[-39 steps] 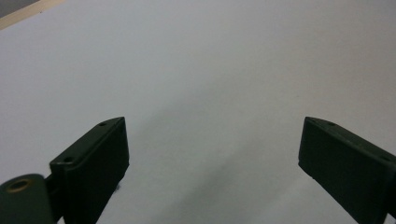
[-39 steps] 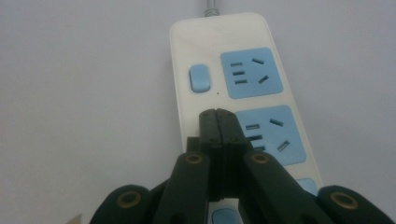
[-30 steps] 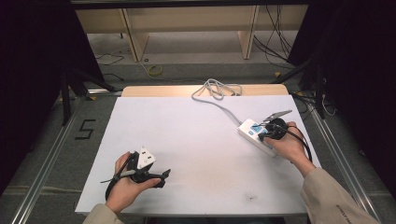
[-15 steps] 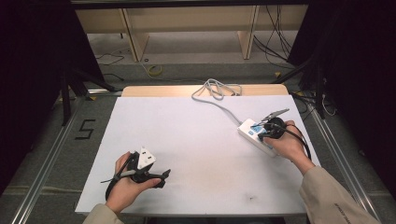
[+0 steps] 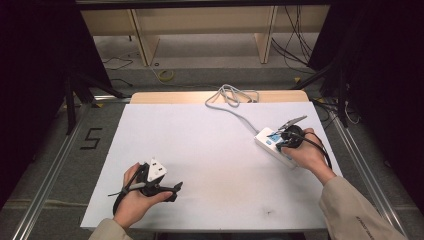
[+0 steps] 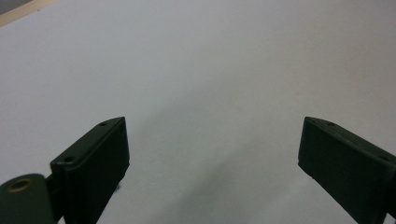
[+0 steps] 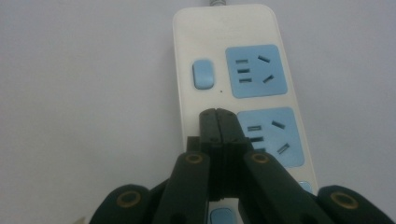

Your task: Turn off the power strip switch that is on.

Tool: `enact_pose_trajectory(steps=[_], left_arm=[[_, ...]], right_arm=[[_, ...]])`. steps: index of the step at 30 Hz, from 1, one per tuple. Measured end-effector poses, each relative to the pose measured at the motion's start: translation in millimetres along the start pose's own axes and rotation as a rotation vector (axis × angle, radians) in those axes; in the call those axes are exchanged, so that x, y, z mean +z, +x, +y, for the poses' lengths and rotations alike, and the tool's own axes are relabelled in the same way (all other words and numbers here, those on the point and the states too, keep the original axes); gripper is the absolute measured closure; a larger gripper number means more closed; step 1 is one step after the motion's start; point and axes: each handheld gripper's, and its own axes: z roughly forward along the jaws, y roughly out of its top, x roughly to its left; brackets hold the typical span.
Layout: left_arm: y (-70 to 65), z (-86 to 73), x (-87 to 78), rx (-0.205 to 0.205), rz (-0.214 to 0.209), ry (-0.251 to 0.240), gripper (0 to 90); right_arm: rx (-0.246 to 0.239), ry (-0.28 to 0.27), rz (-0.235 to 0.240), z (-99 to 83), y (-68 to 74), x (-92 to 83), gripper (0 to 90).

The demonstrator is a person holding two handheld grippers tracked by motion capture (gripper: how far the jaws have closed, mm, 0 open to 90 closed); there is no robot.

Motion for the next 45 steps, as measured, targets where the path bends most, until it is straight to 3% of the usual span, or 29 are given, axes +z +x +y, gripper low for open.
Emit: enact_pose_trajectory(steps=[11,45], left_arm=[[-0.4,0.0,-0.2,-0.002,0.002,0.0,8.3],[-0.5,-0.2,-0.3,0.0,0.002,-0.001,8.3]], right_arm=[[-0.025,0.014,-0.011,1.4,1.6,0.0,90.0],[-0.034,0.032,-0.014,3.5,2.8,0.7,90.0]])
